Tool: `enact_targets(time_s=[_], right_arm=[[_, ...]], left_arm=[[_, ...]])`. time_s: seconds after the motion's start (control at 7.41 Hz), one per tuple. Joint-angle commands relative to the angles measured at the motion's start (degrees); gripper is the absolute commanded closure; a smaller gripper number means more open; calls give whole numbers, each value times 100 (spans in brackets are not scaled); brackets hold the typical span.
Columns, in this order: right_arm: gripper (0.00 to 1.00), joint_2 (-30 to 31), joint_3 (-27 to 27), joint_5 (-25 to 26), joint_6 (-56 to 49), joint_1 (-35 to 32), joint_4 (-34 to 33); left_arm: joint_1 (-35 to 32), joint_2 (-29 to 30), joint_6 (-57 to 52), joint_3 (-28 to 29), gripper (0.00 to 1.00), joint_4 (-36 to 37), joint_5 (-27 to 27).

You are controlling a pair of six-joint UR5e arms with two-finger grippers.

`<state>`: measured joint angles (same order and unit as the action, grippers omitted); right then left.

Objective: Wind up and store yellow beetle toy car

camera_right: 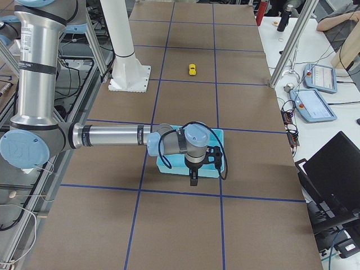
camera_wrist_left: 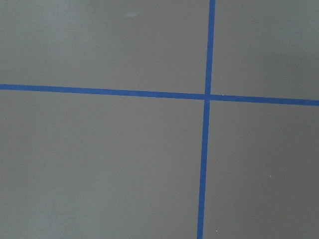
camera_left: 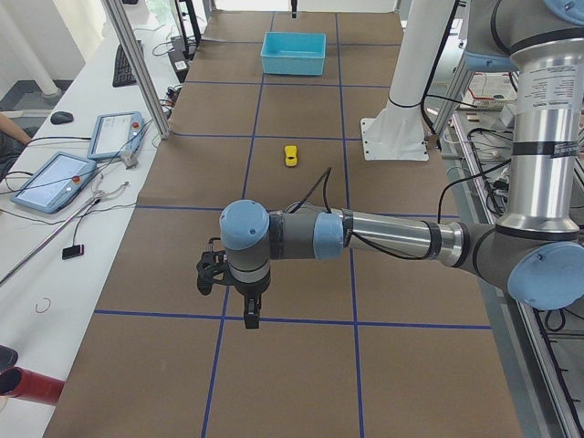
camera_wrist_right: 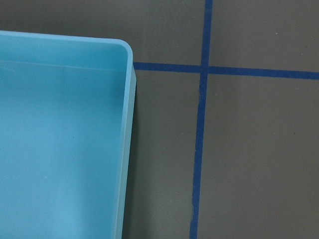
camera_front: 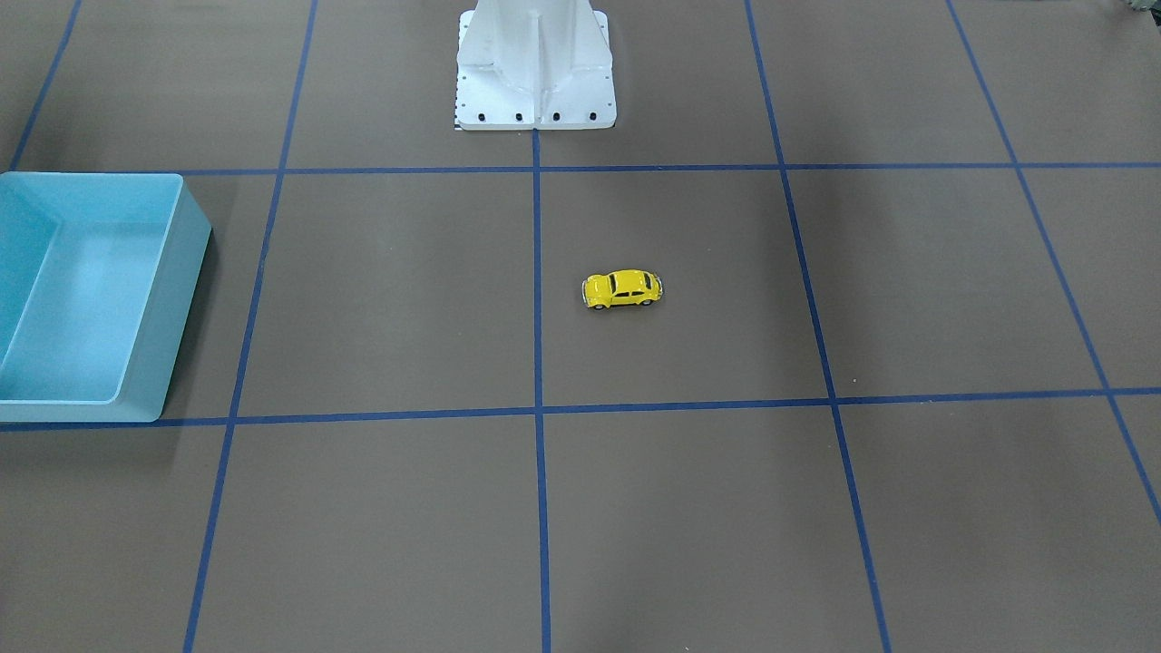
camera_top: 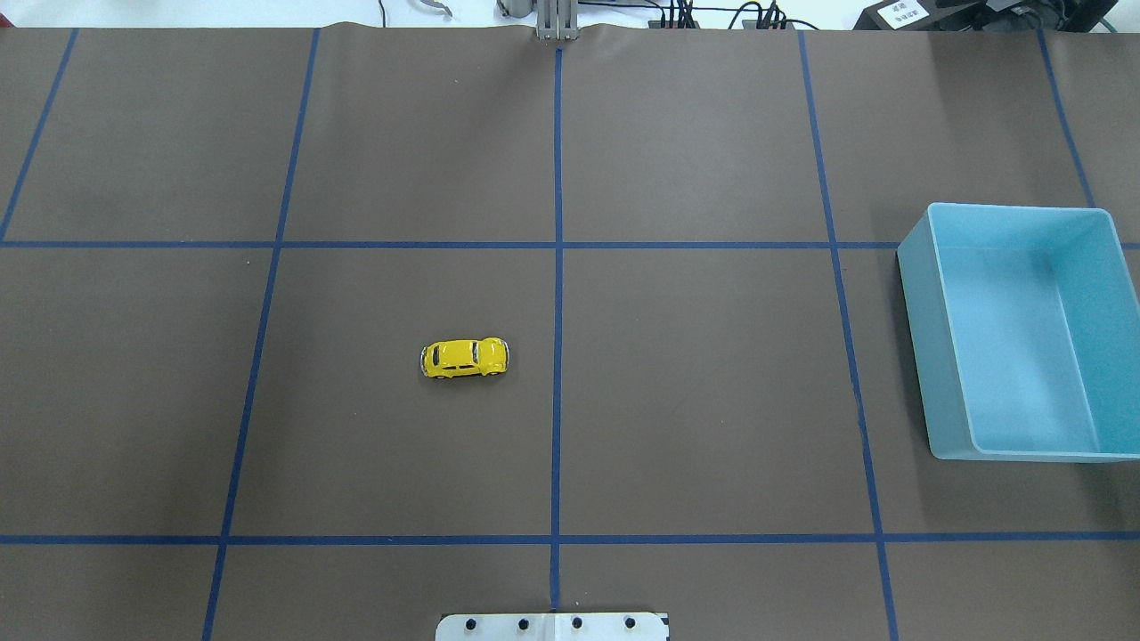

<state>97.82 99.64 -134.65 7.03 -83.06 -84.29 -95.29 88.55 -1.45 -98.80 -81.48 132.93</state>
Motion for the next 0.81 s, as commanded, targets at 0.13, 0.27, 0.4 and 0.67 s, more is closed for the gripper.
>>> enact_targets(time_s=[0.13,0.27,0.4,0.67], right_arm=[[0,0,-14,0,0,0,0],[0,0,-14,0,0,0,0],[0,0,-14,9,0,0,0],[0,0,-23,9,0,0,0]], left_arm=[[-25,-286,-57,-298,0,-70,-39],[-25,-286,-57,-298,0,-79,-31],[-25,-260,4,-298,0,-88,-5],[27,-16,-83,-558,0,-436,109]])
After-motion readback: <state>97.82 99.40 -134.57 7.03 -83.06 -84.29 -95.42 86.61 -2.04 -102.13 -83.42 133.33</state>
